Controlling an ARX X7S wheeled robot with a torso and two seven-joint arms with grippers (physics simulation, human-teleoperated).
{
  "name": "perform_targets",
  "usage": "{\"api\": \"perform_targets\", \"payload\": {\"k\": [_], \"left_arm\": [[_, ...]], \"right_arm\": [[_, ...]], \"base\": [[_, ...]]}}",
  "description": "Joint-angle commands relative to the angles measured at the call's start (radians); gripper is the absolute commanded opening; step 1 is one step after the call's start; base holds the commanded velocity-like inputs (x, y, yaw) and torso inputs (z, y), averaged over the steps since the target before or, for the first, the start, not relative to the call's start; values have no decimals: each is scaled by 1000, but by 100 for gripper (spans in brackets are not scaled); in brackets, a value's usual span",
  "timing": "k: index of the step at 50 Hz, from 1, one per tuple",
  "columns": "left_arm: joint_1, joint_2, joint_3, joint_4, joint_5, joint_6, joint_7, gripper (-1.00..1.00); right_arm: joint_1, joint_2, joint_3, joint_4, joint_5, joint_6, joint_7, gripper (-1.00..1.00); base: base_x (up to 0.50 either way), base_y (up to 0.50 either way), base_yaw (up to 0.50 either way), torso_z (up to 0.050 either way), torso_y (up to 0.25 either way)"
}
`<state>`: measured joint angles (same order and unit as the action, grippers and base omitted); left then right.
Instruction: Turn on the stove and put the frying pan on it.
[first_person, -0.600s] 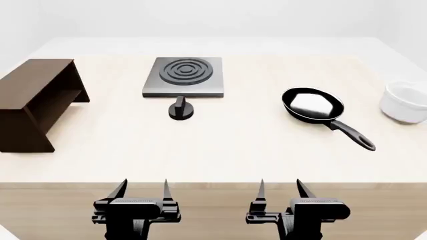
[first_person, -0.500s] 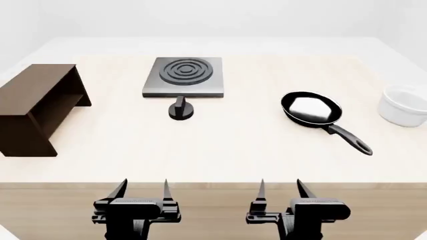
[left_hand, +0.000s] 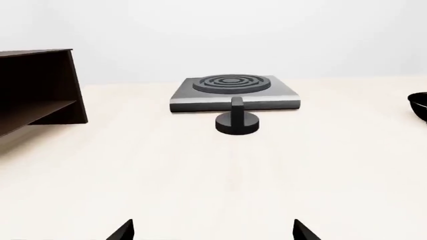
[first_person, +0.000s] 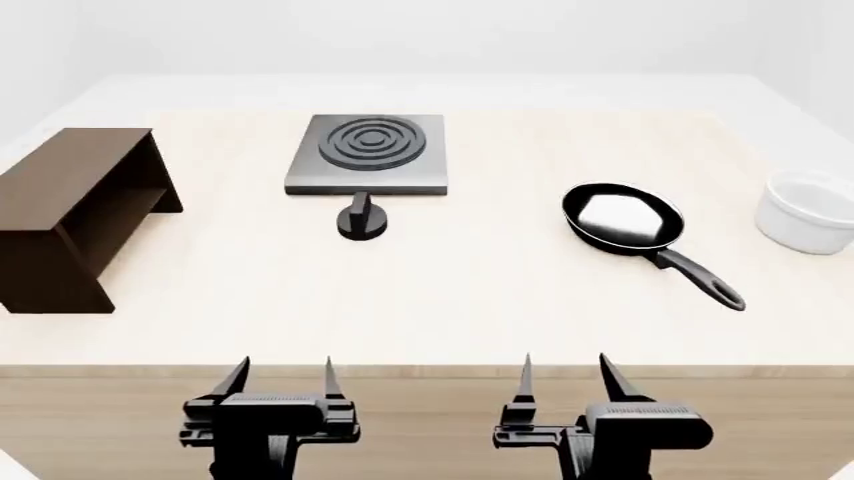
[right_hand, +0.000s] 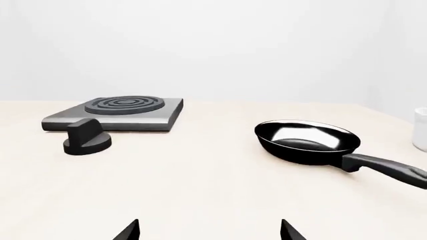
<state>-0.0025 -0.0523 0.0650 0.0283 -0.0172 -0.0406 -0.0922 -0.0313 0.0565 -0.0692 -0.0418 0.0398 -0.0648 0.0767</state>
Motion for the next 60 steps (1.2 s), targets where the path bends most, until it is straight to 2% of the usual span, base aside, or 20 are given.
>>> {"api": "perform_targets", "payload": {"k": [1, 6, 10, 15, 52, 60], "left_arm": [[0, 1, 5, -1, 20, -8, -21, 100], [16, -10, 7, 60, 10, 13, -36, 100], [45, -18, 8, 120, 12, 57, -52, 100], [52, -27, 13, 144, 13, 56, -66, 100], [39, -70, 58, 136, -21, 28, -114, 100], [37, -76, 65, 127, -29, 33, -122, 100]], "right_arm": [[7, 0, 0, 16, 8, 6, -3, 100], [-3, 5, 7, -13, 39, -9, 6, 100], [-29, 15, 19, -116, 69, -7, 17, 100], [-38, 23, 21, -112, 98, -53, 11, 100], [-26, 65, -21, -86, 123, -61, 62, 100], [-18, 74, -34, -103, 121, -14, 81, 100]], "base": [[0, 0, 0, 0, 0], [0, 0, 0, 0, 0], [0, 0, 0, 0, 0], [134, 0, 0, 0, 0], [500, 0, 0, 0, 0], [430, 0, 0, 0, 0]]}}
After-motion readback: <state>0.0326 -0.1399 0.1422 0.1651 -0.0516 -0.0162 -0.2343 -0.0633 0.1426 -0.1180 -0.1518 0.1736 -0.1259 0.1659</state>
